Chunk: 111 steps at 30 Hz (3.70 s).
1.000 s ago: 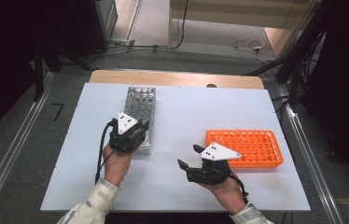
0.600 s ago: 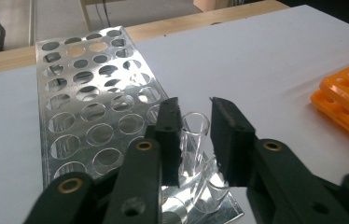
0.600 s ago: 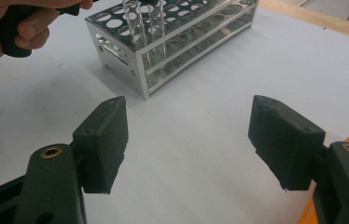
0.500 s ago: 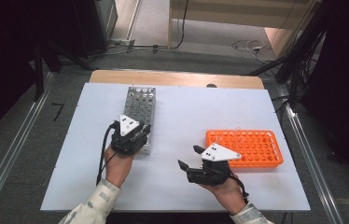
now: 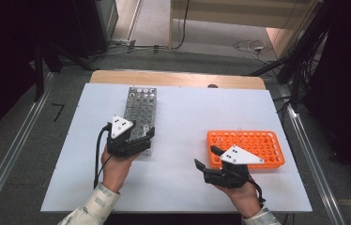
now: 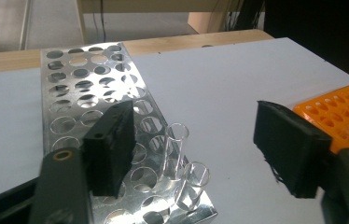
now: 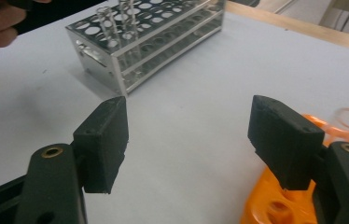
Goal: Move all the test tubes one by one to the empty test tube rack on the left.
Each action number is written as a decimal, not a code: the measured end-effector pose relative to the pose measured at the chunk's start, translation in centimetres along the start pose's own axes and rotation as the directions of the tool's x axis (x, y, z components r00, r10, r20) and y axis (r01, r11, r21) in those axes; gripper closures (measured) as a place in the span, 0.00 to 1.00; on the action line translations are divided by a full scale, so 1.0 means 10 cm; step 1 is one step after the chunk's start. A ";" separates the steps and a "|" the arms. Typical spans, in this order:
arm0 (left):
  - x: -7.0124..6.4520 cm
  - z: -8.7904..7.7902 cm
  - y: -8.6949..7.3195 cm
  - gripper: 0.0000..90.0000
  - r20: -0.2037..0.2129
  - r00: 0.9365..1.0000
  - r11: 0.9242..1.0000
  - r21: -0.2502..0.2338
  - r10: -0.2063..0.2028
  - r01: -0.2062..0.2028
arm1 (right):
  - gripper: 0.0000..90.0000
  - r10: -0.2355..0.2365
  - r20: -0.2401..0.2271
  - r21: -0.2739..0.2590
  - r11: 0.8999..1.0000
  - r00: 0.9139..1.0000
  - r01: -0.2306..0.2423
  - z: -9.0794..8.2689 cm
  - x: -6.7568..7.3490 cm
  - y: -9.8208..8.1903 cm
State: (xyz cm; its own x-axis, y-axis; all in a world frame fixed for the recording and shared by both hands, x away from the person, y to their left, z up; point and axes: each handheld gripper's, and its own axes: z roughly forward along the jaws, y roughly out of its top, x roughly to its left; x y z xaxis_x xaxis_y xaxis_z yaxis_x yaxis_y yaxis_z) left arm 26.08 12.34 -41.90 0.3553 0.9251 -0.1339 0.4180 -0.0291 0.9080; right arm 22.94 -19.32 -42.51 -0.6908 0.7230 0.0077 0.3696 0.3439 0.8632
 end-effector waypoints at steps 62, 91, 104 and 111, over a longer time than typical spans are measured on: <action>-0.11 -0.08 0.02 0.22 0.017 1.000 1.000 -0.020 0.006 -0.006 | 0.81 0.073 0.178 -0.048 0.997 0.981 -0.065 0.09 -0.41 0.03; -0.63 0.00 -0.08 0.40 0.210 0.969 0.991 0.003 0.131 -0.134 | 0.81 -0.074 -0.056 0.081 0.994 0.996 0.078 0.78 0.31 0.18; -0.70 0.08 -0.13 0.70 0.238 0.955 0.982 0.019 0.178 -0.188 | 0.81 -0.080 -0.082 0.070 0.994 0.993 0.086 0.76 0.38 0.23; -0.72 0.09 -0.14 0.80 0.247 0.951 0.981 0.016 0.185 -0.195 | 0.81 -0.078 -0.080 0.071 0.994 0.994 0.083 0.76 0.37 0.23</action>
State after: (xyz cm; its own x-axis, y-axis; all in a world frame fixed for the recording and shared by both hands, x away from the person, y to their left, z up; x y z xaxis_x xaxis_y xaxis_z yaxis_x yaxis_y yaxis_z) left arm 23.70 5.41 -42.52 0.6216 0.7813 -0.0575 0.3538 -0.2145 0.9104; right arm 25.92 -11.28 -44.34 -0.7650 0.6437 -0.0189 0.3541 0.4449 0.8226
